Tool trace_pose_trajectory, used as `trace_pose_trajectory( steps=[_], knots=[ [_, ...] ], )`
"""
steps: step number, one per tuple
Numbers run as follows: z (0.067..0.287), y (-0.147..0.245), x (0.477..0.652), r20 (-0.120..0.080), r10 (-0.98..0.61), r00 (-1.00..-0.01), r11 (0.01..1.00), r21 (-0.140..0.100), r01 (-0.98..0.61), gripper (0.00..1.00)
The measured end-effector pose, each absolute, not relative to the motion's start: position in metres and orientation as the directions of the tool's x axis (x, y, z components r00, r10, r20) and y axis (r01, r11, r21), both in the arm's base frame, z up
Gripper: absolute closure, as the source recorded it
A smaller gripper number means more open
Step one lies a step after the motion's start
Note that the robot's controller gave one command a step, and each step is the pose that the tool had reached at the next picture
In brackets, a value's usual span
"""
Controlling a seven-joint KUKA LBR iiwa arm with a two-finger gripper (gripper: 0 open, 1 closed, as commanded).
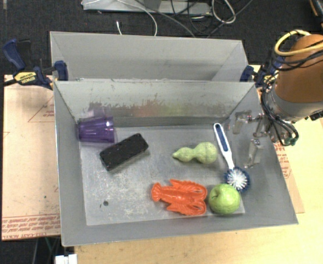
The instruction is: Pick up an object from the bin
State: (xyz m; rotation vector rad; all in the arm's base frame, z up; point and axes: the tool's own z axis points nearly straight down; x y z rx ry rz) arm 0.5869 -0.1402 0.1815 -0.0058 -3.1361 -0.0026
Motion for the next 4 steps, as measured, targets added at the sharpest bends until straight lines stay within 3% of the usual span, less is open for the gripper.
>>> trace_pose_trajectory(
  steps=[1,2,3,4],
  knots=[
    [0.186,-0.139,0.589,-0.002,0.000,-1.000,1.000,0.000,0.000,0.00],
    [0.078,-0.077,0.626,-0.004,-0.204,-0.979,0.979,0.000,-0.204,0.00],
    [0.148,-0.067,0.629,-0.014,-0.069,-0.997,0.998,-0.003,-0.069,0.00],
    [0.069,-0.070,0.623,0.008,-0.207,-0.978,0.978,0.007,-0.207,0.00]
  ],
)
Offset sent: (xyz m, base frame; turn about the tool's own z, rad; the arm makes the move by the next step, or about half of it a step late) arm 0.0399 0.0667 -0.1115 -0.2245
